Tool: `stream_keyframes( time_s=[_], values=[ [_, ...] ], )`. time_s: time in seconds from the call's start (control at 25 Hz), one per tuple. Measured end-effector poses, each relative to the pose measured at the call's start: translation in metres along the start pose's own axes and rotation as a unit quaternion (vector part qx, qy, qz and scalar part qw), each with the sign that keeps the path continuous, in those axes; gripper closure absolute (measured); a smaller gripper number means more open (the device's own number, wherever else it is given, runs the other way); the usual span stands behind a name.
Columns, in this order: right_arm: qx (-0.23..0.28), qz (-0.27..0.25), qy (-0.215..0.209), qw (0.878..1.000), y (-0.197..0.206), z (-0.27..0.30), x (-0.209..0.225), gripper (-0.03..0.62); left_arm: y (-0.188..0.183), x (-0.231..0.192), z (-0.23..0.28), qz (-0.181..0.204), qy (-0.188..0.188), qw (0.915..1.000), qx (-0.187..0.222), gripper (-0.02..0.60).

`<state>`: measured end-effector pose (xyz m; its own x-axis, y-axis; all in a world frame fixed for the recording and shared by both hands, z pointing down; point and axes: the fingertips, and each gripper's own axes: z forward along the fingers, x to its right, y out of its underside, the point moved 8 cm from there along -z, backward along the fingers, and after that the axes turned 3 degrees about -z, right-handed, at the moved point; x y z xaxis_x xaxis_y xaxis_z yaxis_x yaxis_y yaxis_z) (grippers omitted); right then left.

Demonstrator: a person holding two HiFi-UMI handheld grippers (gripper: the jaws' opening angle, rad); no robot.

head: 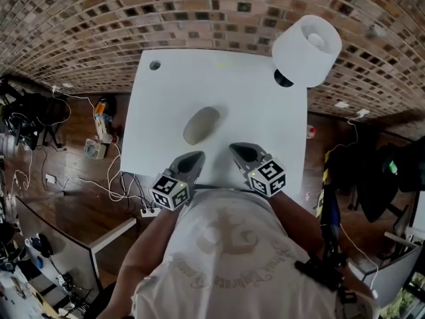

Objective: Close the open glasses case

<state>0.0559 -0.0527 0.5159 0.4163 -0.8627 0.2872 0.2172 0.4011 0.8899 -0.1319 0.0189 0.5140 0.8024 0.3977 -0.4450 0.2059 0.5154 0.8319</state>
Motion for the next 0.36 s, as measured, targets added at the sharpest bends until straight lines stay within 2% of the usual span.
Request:
stream_keyframes(
  time_s=[0.36],
  values=[
    [-0.006,-0.004,-0.013,1.000,-0.0018,0.0099,-0.0071,0.585,0.0003,-0.0046,-0.0012,0.000,0.001,1.0000,-0.004,0.577]
  ],
)
